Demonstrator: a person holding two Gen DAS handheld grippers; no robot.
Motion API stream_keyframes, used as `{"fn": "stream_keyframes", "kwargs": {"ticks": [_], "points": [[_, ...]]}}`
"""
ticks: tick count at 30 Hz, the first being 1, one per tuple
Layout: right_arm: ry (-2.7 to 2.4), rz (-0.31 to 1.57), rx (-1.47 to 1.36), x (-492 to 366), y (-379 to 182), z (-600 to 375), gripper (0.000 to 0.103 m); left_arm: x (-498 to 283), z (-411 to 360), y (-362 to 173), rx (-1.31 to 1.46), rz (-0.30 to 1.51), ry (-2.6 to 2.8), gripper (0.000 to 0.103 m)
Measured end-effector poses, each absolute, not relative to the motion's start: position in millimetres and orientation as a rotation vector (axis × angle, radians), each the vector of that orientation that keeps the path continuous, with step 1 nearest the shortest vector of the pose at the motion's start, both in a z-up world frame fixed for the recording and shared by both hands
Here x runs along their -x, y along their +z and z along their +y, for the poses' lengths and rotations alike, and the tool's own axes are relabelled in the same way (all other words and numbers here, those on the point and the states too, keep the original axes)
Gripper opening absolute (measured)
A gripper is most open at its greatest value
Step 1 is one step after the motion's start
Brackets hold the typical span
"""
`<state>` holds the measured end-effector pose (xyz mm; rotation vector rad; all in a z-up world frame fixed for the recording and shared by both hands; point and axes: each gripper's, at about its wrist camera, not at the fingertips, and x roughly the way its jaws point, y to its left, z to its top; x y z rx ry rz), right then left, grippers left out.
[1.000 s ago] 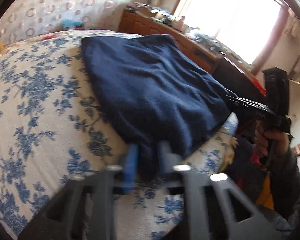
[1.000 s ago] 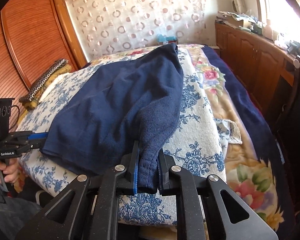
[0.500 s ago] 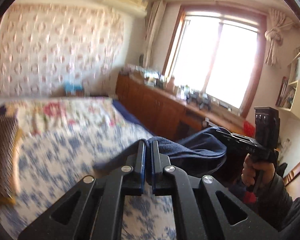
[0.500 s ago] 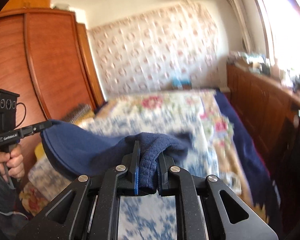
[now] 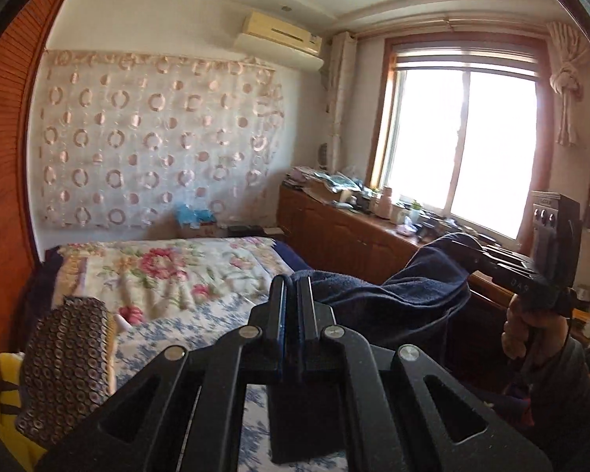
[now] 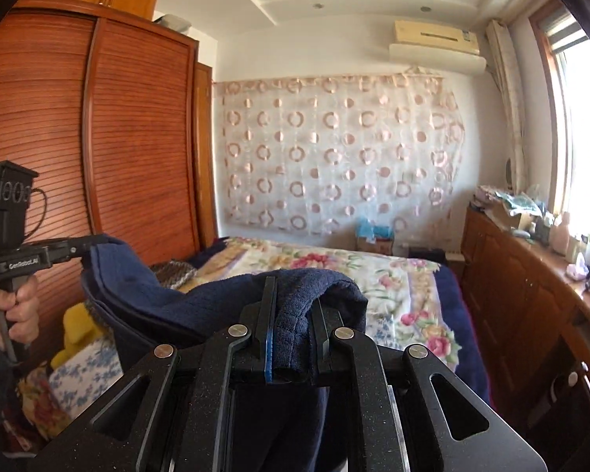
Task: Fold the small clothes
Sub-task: 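Lift the shirt end with the right gripper while the left gripper grasps the other end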
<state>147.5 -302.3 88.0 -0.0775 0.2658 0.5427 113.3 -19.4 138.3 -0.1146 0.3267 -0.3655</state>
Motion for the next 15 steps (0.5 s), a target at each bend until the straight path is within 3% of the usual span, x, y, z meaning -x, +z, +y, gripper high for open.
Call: {"fn": "stream_keyframes", "kwargs": {"ticks": [6, 15], "points": [[0.566, 0.257, 0.097, -149.9, 86.4, -282.8, 0.010, -84.0, -6.1, 112.3, 0.078, 0.342, -0.329, 0.001], [0.674, 0.543, 0.107, -99.5, -55.2, -272.2, 0.010, -15.8, 5.1, -42.1, 0.232, 0.621, -0.322, 0.001]]}}
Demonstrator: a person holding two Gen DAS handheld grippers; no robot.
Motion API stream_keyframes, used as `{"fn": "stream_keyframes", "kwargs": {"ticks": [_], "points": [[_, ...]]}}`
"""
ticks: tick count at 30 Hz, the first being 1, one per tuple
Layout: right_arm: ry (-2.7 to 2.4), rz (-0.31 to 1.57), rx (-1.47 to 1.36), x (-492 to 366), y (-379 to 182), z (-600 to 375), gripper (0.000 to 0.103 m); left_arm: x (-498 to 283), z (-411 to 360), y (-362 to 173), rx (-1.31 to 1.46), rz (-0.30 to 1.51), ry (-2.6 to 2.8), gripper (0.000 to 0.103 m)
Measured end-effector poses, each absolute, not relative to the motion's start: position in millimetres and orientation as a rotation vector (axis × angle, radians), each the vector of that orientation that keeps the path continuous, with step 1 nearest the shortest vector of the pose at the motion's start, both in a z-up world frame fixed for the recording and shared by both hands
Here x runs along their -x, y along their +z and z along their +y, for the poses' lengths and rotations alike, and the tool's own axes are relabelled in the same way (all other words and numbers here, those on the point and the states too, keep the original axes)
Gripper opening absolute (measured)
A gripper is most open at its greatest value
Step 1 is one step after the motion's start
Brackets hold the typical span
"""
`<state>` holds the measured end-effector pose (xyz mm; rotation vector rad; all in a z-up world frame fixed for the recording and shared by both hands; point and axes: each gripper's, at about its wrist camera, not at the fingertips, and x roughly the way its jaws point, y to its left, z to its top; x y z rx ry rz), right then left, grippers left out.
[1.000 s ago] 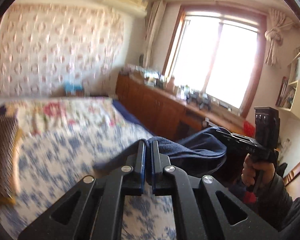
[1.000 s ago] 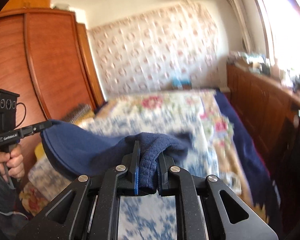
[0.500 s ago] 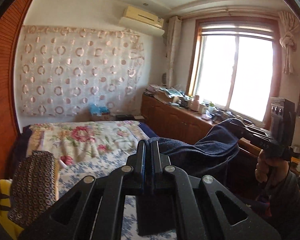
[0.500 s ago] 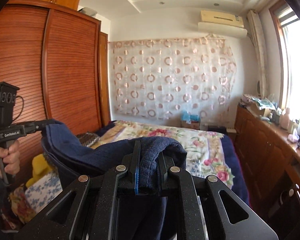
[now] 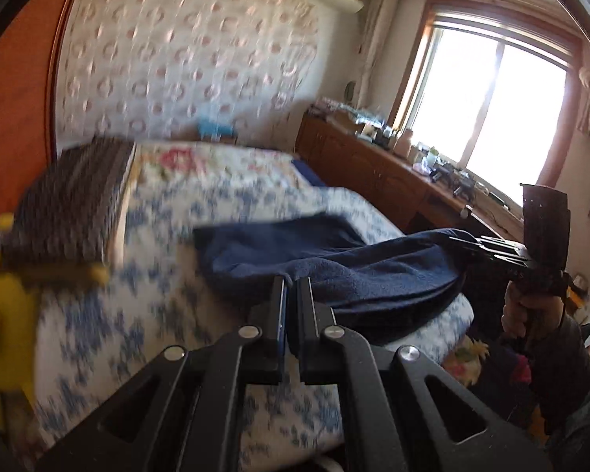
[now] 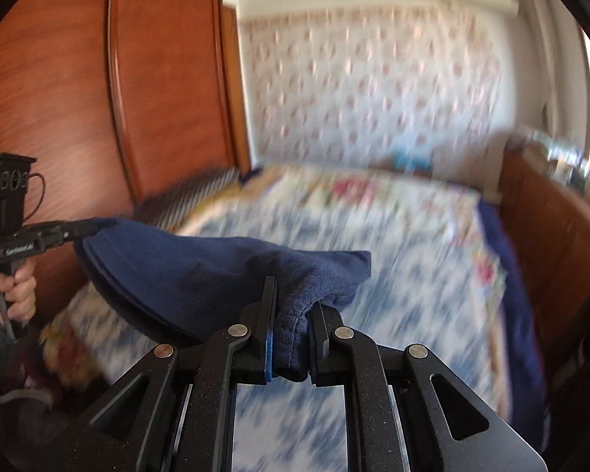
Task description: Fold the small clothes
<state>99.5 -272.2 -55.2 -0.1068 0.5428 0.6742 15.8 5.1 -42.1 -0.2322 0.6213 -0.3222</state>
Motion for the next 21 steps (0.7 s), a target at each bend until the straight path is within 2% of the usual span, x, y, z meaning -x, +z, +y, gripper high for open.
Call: {"fn": "stream_keyframes", "kwargs": {"ticks": [4, 21], "points": [[0.705, 0.627, 0.070, -76.9, -89.7, -271.2, 0.010, 1.1, -4.0, -53.1, 0.232, 0.653, -0.319, 0.001], [0.643, 0.688, 0.061, -74.9, -114.7, -265.8, 0.010, 5.4, -14.0, -74.1, 0.174, 0.715, -0.298, 0.001]]}}
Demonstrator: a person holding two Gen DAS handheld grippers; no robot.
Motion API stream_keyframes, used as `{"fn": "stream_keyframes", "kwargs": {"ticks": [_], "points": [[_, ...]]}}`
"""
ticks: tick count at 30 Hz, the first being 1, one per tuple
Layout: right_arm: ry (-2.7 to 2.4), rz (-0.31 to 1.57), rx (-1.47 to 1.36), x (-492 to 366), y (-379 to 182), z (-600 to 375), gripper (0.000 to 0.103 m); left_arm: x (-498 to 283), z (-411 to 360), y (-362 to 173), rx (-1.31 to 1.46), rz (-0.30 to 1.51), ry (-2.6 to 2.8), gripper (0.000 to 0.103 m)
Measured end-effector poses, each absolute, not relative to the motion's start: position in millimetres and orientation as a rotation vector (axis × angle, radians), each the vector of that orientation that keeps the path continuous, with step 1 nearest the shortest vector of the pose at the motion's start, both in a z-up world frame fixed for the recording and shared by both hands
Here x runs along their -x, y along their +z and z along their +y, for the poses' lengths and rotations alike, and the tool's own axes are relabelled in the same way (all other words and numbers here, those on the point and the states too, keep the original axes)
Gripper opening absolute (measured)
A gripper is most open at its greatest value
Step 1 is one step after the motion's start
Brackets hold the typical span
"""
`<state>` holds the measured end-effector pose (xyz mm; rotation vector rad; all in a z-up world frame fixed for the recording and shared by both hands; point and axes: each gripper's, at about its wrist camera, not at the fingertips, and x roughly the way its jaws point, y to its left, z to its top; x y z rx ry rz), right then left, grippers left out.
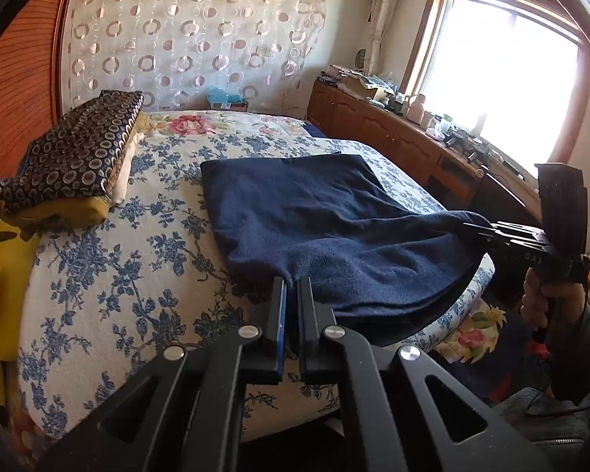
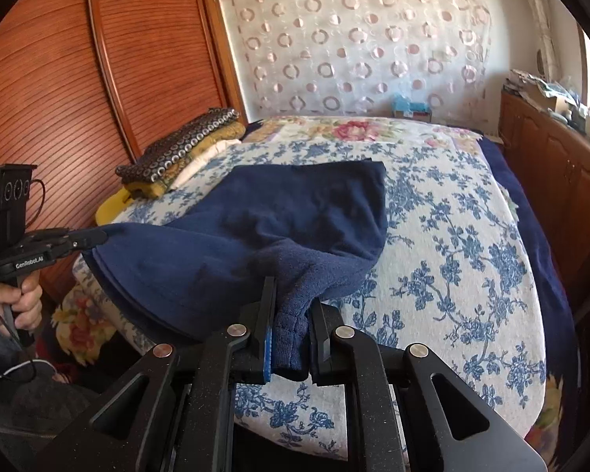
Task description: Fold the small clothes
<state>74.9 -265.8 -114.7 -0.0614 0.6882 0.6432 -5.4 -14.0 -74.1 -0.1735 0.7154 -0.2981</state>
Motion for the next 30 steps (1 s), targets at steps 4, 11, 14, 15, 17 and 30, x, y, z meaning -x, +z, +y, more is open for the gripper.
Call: {"fn": "stream_keyframes", "kwargs": {"ticks": [4, 11, 14, 15, 17, 30], "points": [[0.648, 0.690, 0.058, -76.1, -113.5, -265.5, 0.010, -0.9, -12.2, -70.2, 0.180, 0.704, -0.302, 0.001], [0.644, 0.651, 0.057, -109.6, -96.3, -254.9, 0.010, -48.2, -0.3, -54.3, 0.198, 0.672, -0.289, 0.002], [0.632, 0.645, 0.057, -132.6, -91.4, -248.5, 0.011, -67.7, 3.4, -50.7, 0.204, 0.661, -0.285, 0.002], [0.630, 0.647, 0.052, -141.2, -90.6, -246.7, 0.011, -77.3, 5.6, -49.4, 0.208, 0.657, -0.282, 0.002], [0.630, 0.654, 0.045, -158.7, -89.8, -243.7, 0.011, -90.0, 8.9, -48.2, 0.219, 0.655, -0.279, 0.002], [0.629, 0.669, -0.057, -237.4, -111.7, -243.6, 0.012, -175.0, 26.9, -76.9, 0.260, 0.688, -0.208, 0.002]]}}
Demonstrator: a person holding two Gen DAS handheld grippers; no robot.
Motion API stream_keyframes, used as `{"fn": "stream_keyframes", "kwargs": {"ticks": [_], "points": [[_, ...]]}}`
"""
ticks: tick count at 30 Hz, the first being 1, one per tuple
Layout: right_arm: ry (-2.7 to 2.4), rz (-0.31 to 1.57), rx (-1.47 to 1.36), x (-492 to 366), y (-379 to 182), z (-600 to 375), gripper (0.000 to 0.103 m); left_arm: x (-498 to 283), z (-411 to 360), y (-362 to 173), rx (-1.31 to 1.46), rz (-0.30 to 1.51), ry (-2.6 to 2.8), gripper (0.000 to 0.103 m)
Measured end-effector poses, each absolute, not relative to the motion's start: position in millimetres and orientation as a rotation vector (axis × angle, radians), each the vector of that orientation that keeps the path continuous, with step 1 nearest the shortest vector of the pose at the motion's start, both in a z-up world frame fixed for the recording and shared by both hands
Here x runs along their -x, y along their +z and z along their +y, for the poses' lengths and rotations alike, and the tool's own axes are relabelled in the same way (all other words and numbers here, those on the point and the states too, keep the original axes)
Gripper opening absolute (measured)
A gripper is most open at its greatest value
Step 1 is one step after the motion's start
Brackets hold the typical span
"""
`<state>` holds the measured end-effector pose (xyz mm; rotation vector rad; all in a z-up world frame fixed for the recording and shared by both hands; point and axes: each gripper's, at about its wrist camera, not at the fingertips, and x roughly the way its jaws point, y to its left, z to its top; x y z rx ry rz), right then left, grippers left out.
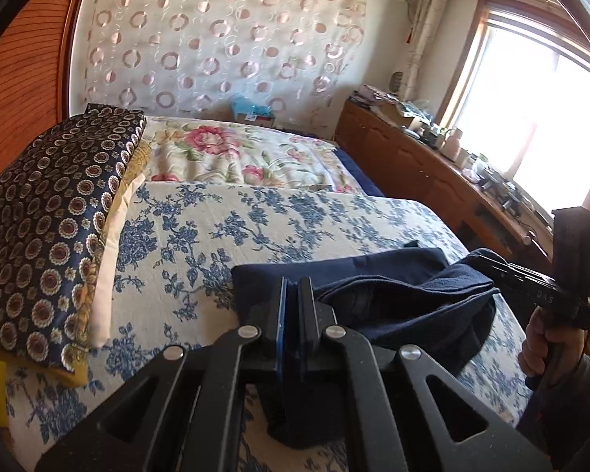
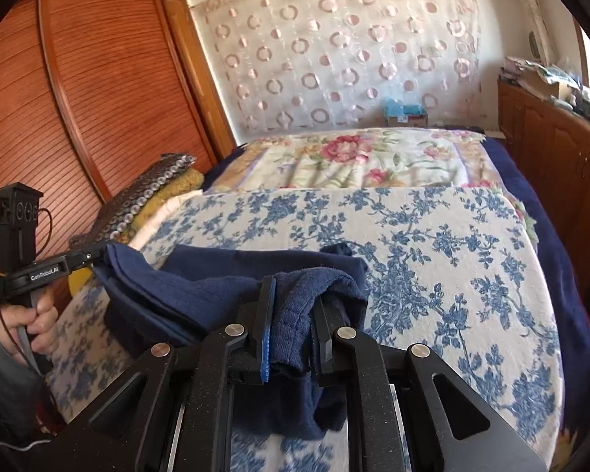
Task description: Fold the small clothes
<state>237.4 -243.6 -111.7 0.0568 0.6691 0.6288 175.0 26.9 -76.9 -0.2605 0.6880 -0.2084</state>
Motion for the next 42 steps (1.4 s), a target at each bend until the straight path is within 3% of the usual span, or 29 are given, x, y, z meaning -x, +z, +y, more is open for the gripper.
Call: {"fn": "stream_keyframes", "kwargs": {"ticks": [12, 16, 19, 24, 26, 36, 37, 38, 39, 40, 42], "points": [[0.650, 0.711, -0.099, -263.6, -107.3, -245.1, 0.018, -205.9, 28.9, -92.7, 0.243, 0.715, -0.183, 0.002], [0.601, 0.681, -0.096, -260.7, -94.9, -255.3, 0.052, -210.0, 24.6, -93.5, 0.227, 0.719, -0.188, 0.002], [0.553, 0.649, -0.083, -255.8, -84.5, -267.2, 0.052, -208.0, 28.3, -87.2, 0.224, 0.699, -0.187, 0.011], [0.598, 0.649, -0.105, -249.8, -81.5, -276.6, 0.052, -191.8, 35.2, -77.7, 0.230, 0.665, -0.231, 0.047], [0.584, 0.657, -0.075, -248.9, -83.8, -273.5, 0.053, -186.3, 33.9, -77.6, 0.210, 0.673, -0.240, 0.055], [0.609, 0.749, 0.110, -285.1, -119.6, -231.8, 0.052, -192.6, 21.1, -96.1, 0.167, 0.760, -0.252, 0.055], [0.624, 0.754, 0.123, -288.7, -121.6, -228.2, 0.045, -195.2, 20.5, -97.2, 0.170, 0.765, -0.252, 0.055], [0.637, 0.755, 0.129, -290.0, -122.2, -225.7, 0.023, -197.9, 20.0, -98.1, 0.171, 0.770, -0.252, 0.055], [0.654, 0.757, 0.134, -291.2, -122.3, -222.6, 0.012, -201.1, 19.0, -98.9, 0.170, 0.772, -0.251, 0.055], [0.665, 0.750, 0.143, -291.3, -121.8, -220.6, 0.006, -204.3, 17.9, -99.1, 0.167, 0.774, -0.251, 0.055], [0.658, 0.704, 0.126, -290.7, -117.2, -223.9, 0.004, -210.9, 16.2, -99.1, 0.157, 0.778, -0.242, 0.055]]}}
